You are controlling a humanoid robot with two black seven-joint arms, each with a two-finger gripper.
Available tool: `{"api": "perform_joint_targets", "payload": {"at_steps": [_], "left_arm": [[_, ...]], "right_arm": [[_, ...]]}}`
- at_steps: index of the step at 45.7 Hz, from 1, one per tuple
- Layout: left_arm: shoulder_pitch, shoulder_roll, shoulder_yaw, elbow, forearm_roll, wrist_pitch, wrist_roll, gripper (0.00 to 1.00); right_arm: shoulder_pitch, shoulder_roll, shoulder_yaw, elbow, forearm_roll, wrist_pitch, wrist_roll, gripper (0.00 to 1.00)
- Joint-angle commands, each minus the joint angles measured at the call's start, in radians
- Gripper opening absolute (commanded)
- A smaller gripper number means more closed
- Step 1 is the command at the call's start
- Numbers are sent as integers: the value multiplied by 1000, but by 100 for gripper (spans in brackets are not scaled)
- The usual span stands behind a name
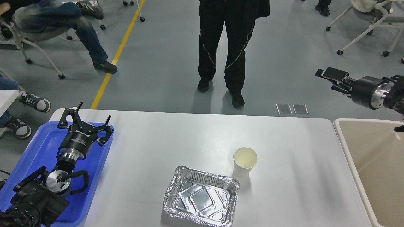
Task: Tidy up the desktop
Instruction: 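Raise the right gripper and swing it over the table toward the white cup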
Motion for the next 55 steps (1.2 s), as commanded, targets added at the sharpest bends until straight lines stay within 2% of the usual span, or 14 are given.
{"api": "perform_joint_targets", "payload": {"at_steps": [1, 8, 29, 40, 55], "left_arm": [[0, 0, 0, 0, 0, 0, 0, 100], [0, 0, 0, 0, 0, 0, 0, 100], [0, 0, 0, -1, 0, 0, 0, 100], [0, 0, 0, 0, 0, 0, 0, 100], [0, 0, 0, 0, 0, 0, 0, 100]], "right_arm": [[174, 34, -151, 117, -130, 50, 0, 100], [260, 88, -256, 185, -132, 56, 0, 100], [320, 350, -462, 180, -210, 56, 0, 100], [265, 450, -490, 150, -211, 54, 0, 100], [134, 484, -493, 53, -213, 47, 0, 100]]}}
